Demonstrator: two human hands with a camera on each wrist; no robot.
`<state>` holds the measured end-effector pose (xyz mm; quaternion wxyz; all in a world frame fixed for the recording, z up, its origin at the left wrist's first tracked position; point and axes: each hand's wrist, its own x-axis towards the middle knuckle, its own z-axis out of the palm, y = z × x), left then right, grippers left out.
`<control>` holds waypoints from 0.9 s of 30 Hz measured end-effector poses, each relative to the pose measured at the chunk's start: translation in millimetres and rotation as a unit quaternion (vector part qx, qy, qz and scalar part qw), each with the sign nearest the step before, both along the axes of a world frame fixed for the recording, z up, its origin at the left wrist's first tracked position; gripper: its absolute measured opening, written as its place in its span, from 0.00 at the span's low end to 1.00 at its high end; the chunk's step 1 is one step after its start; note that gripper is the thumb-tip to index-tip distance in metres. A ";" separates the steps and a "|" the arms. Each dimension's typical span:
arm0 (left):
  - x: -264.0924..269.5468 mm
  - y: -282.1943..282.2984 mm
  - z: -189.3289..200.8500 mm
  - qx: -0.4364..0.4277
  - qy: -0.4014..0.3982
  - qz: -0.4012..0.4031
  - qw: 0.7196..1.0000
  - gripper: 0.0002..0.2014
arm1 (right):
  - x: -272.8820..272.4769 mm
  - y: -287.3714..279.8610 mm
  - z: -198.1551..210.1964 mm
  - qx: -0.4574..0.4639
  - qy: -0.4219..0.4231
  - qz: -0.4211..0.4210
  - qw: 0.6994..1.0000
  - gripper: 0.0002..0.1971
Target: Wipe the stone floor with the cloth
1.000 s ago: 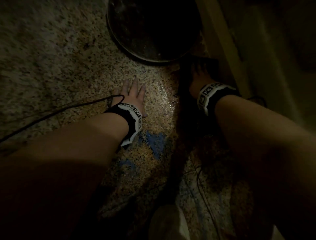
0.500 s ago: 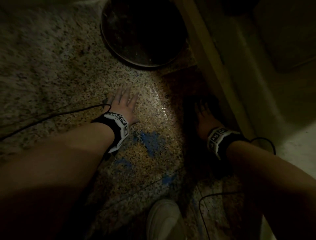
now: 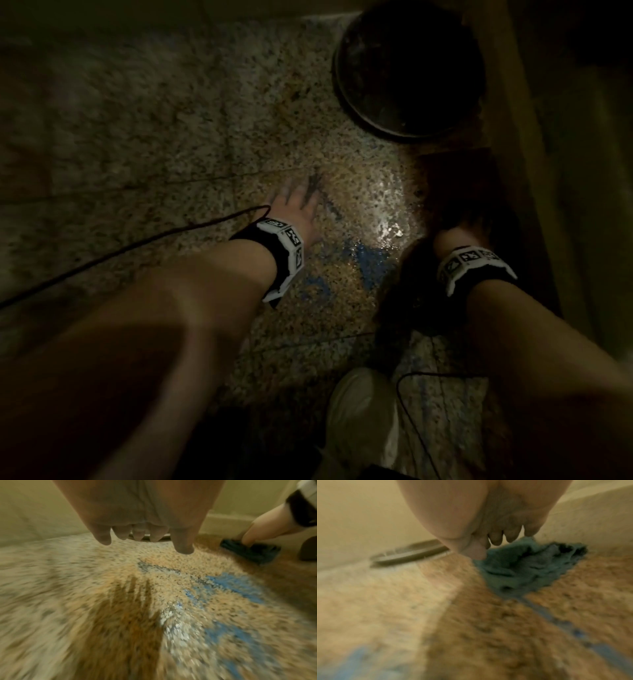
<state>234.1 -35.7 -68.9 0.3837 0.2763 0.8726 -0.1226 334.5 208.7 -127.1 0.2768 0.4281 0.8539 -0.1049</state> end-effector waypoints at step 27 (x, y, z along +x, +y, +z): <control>16.4 -16.2 -39.8 0.107 -0.003 -0.072 0.992 0.39 | 30.8 -39.0 68.4 0.039 -0.151 0.035 0.987 0.32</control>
